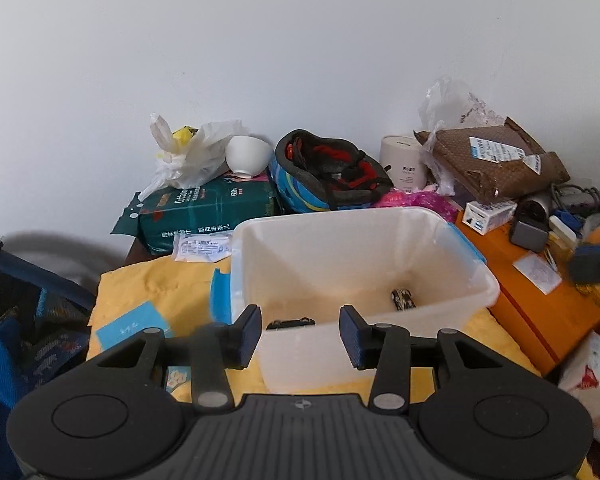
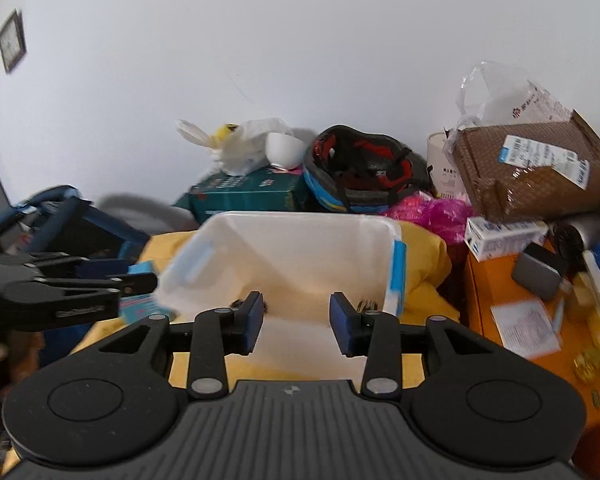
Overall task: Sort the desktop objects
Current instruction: 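Carry both green cars over the white bin and open both tools, then move both open tools back over the block pile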
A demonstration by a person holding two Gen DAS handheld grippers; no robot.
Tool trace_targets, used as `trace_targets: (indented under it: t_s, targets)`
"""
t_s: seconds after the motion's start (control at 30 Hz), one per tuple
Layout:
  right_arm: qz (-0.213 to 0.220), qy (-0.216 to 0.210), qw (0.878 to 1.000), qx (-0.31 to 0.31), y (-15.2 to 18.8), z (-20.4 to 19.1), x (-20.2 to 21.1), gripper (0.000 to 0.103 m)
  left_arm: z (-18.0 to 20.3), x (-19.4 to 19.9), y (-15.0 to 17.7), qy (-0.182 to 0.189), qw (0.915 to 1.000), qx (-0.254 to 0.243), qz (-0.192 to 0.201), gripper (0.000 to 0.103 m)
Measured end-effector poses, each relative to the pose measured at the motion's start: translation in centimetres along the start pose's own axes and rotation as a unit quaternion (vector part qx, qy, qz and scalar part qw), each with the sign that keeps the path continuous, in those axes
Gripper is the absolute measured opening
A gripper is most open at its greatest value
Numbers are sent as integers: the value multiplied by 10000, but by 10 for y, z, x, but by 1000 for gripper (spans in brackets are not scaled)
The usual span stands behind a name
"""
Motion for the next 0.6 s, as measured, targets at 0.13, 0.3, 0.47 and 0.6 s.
trace_targets:
  t_s: [0.13, 0.3, 0.47, 0.6]
  targets:
    - [-50, -231, 9997, -70, 1, -19, 44, 43, -3, 9, 9, 26, 10000, 25, -24, 47]
    - [-309, -113, 9994, 98, 11, -36, 72, 44, 3, 11, 18, 82, 10000, -35, -10, 47]
    - [-600, 306, 9968, 427, 45, -36, 74, 45, 16, 9, 29, 216, 9996, -139, -73, 47]
    - [-942, 581, 9933, 320, 79, -23, 77, 45, 24, 7, 34, 247, 9991, -328, -51, 47]
Point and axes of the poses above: each gripper's, at about its wrist camera, not at the fingertips, and x roughly against the way its jaws point, z to its right, y to its underside, the point moved 8 cm from there along -x, roughly the way its jaws point, and after that the axes turned 15 degrees about -y, right-handed, at the moved point
